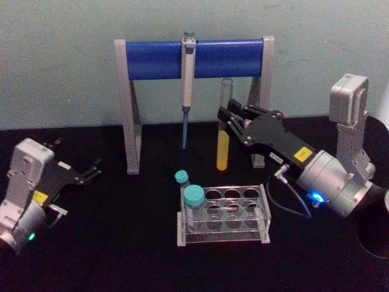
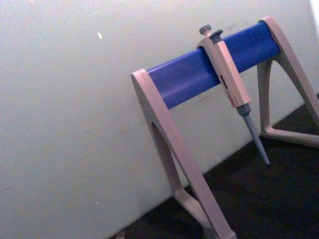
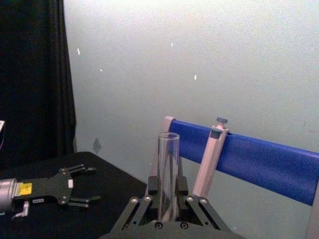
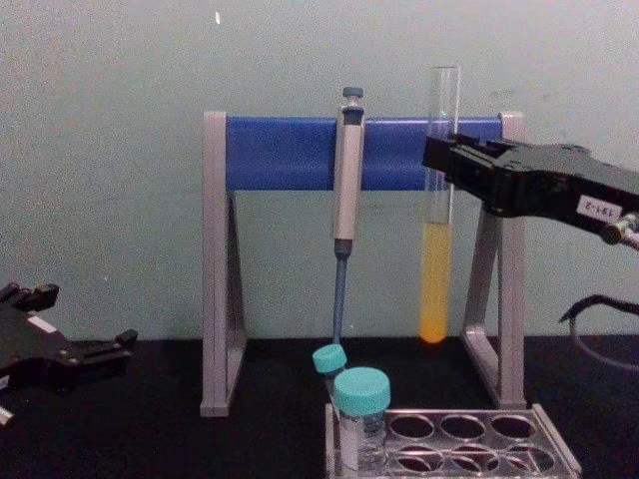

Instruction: Pick up the test tube from the test tube rack, shake it, then place it back into the test tube rack.

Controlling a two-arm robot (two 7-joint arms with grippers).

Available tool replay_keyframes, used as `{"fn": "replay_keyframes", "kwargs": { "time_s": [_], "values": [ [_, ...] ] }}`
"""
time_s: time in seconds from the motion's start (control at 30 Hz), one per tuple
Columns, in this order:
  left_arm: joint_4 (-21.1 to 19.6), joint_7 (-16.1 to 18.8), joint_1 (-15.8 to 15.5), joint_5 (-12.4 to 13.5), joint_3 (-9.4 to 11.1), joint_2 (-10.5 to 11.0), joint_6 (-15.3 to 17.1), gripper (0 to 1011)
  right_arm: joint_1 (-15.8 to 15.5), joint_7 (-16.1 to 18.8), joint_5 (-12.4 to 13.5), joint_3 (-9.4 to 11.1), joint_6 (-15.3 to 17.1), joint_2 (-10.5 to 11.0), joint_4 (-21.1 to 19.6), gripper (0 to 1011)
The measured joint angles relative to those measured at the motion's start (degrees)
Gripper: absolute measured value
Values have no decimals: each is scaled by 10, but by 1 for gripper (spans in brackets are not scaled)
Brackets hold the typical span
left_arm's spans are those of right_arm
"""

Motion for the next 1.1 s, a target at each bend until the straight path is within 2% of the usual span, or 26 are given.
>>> {"fn": "replay_keyframes", "kwargs": {
  "time_s": [0.27,0.47,0.6,0.7,0.87,1.1],
  "values": [
    [0,0,0,0,0,0,0,1001,-17,-6,0,16,-1,13,-16,220],
    [0,0,0,0,0,0,0,1001,-65,-9,7,41,-4,40,-60,220],
    [0,0,0,0,0,0,0,1001,-90,1,13,42,-4,51,-81,220],
    [0,0,0,0,0,0,0,1001,-97,12,16,33,-4,54,-88,220],
    [0,0,0,0,0,0,0,1001,-82,20,17,15,-4,44,-82,220],
    [0,0,0,0,0,0,0,1001,-30,18,8,-7,-2,16,-42,220]
  ]
}}
